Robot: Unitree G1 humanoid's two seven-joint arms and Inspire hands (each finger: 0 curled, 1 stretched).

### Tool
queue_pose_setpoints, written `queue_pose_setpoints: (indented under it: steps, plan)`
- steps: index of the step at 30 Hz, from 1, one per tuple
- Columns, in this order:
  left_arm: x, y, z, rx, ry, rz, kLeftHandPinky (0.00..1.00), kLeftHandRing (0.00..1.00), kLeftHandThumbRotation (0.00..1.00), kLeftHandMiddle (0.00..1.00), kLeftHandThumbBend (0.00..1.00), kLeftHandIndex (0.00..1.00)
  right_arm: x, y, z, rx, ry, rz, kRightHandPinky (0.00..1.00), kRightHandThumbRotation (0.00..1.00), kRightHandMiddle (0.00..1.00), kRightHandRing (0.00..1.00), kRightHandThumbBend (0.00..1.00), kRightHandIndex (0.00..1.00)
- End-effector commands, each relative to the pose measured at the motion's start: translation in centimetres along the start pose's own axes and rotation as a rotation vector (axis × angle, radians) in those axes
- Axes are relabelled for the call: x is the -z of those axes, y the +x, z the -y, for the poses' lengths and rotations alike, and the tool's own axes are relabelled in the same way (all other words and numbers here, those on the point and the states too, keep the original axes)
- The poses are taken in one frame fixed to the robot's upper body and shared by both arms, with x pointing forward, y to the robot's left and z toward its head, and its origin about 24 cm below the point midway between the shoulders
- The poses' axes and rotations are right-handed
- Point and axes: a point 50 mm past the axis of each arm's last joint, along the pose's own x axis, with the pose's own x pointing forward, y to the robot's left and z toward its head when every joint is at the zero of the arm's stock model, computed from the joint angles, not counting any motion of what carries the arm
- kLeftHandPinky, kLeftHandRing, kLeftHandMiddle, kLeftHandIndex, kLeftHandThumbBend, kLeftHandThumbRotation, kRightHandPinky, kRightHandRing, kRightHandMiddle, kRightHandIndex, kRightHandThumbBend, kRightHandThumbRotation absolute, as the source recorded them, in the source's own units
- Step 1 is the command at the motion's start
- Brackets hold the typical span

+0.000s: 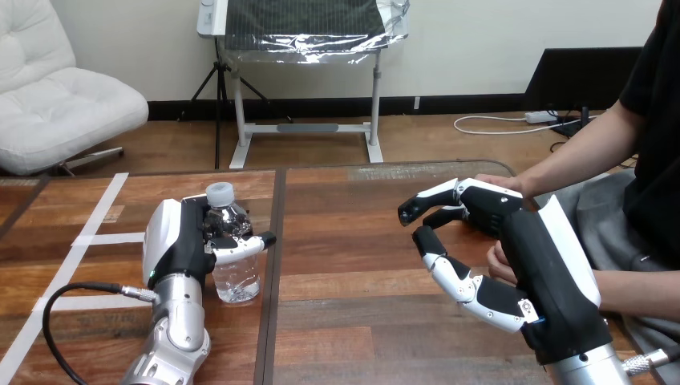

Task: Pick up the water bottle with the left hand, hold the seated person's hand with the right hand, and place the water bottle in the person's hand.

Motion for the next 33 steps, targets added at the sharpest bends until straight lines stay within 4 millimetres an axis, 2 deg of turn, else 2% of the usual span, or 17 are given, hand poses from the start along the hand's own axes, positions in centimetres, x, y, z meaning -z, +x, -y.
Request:
queue_pose_setpoints:
  steps: [1, 12, 27, 28, 31, 33]
  plan:
    - [-2.0, 0.8, -0.5, -0.031, -0.036, 0.08, 0.37, 0.41, 0.0, 0.48, 0.67, 0.5, -1.1, 1.3, 0.8, 0.018, -0.019, 0.081, 0.59, 0.0, 0.62, 0.68, 0.33, 0.54]
    - [-2.5, 0.5, -0.5, -0.057, -0.086, 0.125, 0.36, 0.41, 0.0, 0.47, 0.68, 0.5, -1.0, 1.4, 0.8, 0.019, -0.017, 0.08, 0.59, 0.0, 0.62, 0.68, 0.33, 0.54]
    - [-4.3, -0.8, -0.9, -0.063, -0.221, 0.269, 0.37, 0.41, 0.0, 0.47, 0.67, 0.5, -1.0, 1.4, 0.8, 0.018, -0.017, 0.074, 0.59, 0.0, 0.62, 0.68, 0.33, 0.55]
    - [-4.6, -1.0, -0.9, -0.062, -0.227, 0.286, 0.37, 0.41, 0.0, 0.47, 0.67, 0.5, -1.0, 1.4, 0.8, 0.019, -0.015, 0.075, 0.59, 0.0, 0.62, 0.68, 0.33, 0.55]
    - [-6.9, -2.7, -1.5, -0.056, -0.298, 0.452, 0.38, 0.41, 0.0, 0.47, 0.65, 0.5, -1.0, 1.6, 0.9, 0.031, -0.016, 0.076, 0.59, 0.0, 0.63, 0.68, 0.34, 0.57]
    - [-7.4, -3.2, -1.6, -0.054, -0.312, 0.484, 0.38, 0.41, 0.0, 0.46, 0.65, 0.5, -0.9, 1.6, 1.0, 0.034, -0.018, 0.075, 0.59, 0.0, 0.63, 0.68, 0.35, 0.57]
